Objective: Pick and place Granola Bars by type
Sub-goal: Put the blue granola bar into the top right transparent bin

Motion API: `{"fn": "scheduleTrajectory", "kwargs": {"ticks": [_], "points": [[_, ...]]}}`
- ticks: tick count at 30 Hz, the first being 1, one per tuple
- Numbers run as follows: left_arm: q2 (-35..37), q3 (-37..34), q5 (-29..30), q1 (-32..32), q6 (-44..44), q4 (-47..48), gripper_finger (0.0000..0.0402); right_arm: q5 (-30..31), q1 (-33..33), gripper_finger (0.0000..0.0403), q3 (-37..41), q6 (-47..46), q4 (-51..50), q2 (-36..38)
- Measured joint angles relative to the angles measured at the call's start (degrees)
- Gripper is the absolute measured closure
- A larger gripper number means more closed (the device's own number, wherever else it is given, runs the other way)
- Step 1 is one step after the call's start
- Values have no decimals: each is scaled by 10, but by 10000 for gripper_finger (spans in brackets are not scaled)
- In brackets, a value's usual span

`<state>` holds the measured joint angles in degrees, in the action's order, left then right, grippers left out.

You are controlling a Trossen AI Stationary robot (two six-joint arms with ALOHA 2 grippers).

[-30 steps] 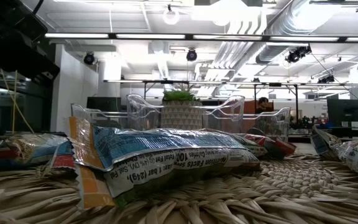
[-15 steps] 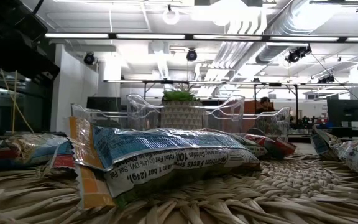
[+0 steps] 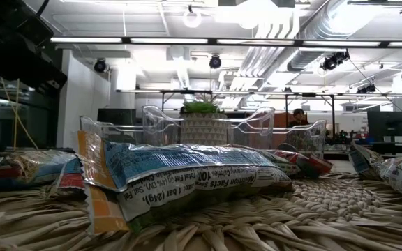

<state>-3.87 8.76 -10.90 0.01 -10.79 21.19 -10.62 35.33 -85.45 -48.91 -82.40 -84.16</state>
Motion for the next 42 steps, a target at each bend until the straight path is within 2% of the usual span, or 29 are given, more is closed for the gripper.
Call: {"fn": "scheduleTrajectory", "kwargs": {"ticks": [3,8,20,24,32,42], "points": [[0,0,0,0,0,0,401,-33,24,402,0,-93,50,-21],[0,0,0,0,0,0,401,-30,62,402,0,-255,136,-54],[0,0,0,0,0,0,401,81,148,402,0,-648,154,-117],[0,0,0,0,0,0,401,63,153,402,0,-685,151,-154],[0,0,0,0,0,0,401,44,143,402,0,-697,136,-238],[0,0,0,0,0,0,401,19,103,402,0,-732,125,-254]]}}
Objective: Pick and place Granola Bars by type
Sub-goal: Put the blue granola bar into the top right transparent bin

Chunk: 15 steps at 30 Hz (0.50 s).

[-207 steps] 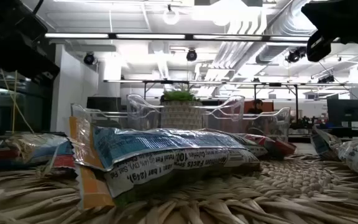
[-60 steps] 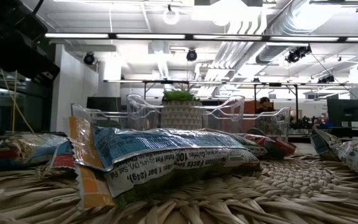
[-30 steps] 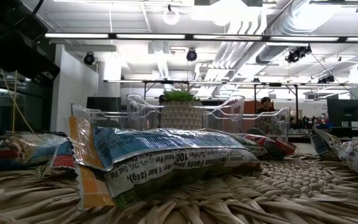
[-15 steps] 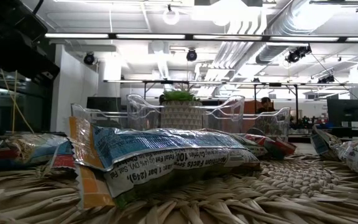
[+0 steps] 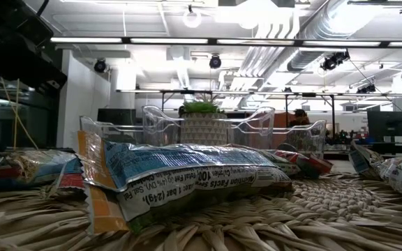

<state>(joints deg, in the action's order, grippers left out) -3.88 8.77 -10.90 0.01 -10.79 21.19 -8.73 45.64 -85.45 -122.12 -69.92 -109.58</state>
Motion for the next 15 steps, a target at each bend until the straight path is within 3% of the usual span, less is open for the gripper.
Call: {"fn": "scheduleTrajectory", "kwargs": {"ticks": [10,15], "points": [[0,0,0,0,0,0,401,2,-56,400,0,-5,-25,1],[0,0,0,0,0,0,401,-8,-72,356,0,-13,-28,1]]}}
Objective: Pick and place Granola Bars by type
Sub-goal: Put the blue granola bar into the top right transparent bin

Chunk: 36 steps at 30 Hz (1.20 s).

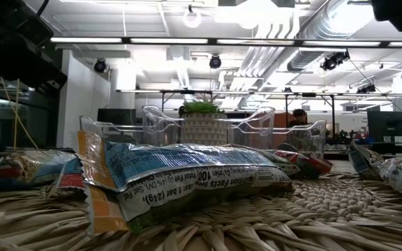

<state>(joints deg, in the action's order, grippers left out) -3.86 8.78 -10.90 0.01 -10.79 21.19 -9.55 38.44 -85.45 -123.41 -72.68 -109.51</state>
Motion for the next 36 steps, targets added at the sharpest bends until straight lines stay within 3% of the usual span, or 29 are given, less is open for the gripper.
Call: {"fn": "scheduleTrajectory", "kwargs": {"ticks": [7,13,36], "points": [[0,0,0,0,0,0,401,-33,-7,258,0,-22,-13,0],[0,0,0,0,0,0,401,-39,-2,208,0,-39,-17,-17],[0,0,0,0,0,0,401,-41,-2,191,1,-63,23,-92]]}}
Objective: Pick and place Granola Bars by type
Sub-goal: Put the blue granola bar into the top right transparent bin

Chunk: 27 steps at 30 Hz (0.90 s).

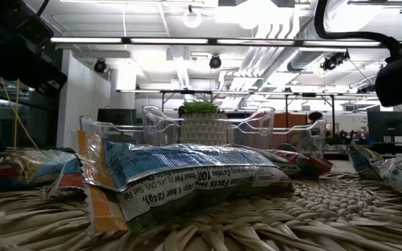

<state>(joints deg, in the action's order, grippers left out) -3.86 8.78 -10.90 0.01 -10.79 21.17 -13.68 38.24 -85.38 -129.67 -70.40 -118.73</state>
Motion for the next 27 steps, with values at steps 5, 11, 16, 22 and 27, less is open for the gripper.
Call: {"fn": "scheduleTrajectory", "kwargs": {"ticks": [5,11,16,22,27], "points": [[0,0,0,0,0,0,401,-7,0,191,0,-4,1,-6],[0,0,0,0,0,0,401,-29,3,191,35,-11,51,-6],[0,0,0,0,0,0,401,-37,1,192,63,-11,109,-1],[0,0,-2,0,0,0,401,-28,-1,192,62,-5,101,-3],[0,0,-1,0,0,0,401,-22,8,200,62,-4,99,-3]]}}
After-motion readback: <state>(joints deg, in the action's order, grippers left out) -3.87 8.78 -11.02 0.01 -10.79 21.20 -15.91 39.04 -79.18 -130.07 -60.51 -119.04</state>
